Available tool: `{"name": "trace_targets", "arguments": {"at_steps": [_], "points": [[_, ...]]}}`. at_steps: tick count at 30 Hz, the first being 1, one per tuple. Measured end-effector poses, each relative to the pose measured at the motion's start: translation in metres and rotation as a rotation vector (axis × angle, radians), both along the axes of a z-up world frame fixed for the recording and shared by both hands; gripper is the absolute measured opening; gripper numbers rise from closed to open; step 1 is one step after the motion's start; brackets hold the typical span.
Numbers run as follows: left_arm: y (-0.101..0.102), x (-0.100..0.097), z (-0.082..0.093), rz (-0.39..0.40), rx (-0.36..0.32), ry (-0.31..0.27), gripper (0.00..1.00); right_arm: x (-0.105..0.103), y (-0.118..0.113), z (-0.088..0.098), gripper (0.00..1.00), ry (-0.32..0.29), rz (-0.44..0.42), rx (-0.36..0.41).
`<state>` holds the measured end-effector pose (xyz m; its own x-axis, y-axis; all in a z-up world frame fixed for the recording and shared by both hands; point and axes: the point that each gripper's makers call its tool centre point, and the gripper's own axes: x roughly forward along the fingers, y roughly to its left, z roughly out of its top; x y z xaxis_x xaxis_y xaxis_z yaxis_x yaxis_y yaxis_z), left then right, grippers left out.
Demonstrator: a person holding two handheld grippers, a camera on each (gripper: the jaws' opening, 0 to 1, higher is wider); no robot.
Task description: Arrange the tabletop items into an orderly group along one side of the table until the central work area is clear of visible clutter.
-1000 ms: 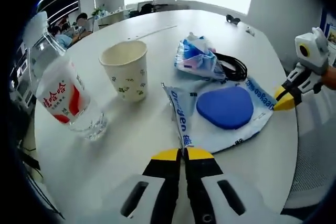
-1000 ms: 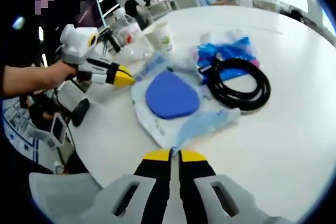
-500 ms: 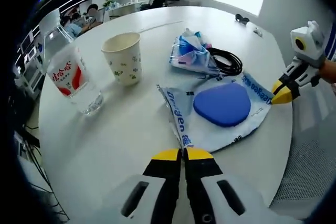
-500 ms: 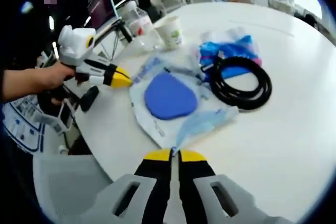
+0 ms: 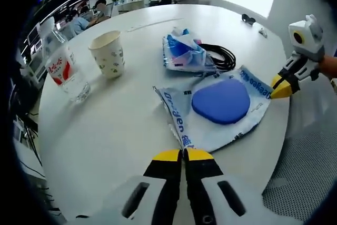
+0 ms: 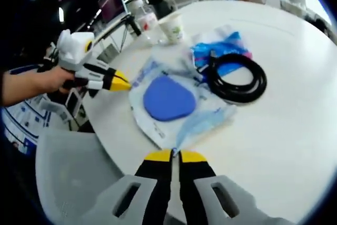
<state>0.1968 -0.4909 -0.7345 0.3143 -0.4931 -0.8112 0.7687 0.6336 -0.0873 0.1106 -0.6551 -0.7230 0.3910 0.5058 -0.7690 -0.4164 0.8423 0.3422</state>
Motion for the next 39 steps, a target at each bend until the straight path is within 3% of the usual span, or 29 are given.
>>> {"name": "trace_targets", "arguments": {"at_steps": [18, 23, 34, 39], "points": [[-0.028, -0.029, -0.001, 0.005, -0.021, 0.021, 0.01, -0.013, -0.036, -0.003, 0.0, 0.014, 0.005, -0.031], [-0.031, -0.03, 0.0, 0.041, -0.037, 0.044, 0.02, -0.014, -0.04, -0.003, 0.0, 0.02, 0.014, -0.031], [-0.036, -0.033, -0.001, 0.043, -0.019, 0.055, 0.03, -0.014, -0.049, -0.007, 0.01, 0.052, 0.019, -0.002], [-0.039, -0.028, 0.002, 0.057, -0.015, 0.027, 0.06, -0.013, -0.051, -0.007, 0.04, 0.034, 0.047, 0.013]]}}
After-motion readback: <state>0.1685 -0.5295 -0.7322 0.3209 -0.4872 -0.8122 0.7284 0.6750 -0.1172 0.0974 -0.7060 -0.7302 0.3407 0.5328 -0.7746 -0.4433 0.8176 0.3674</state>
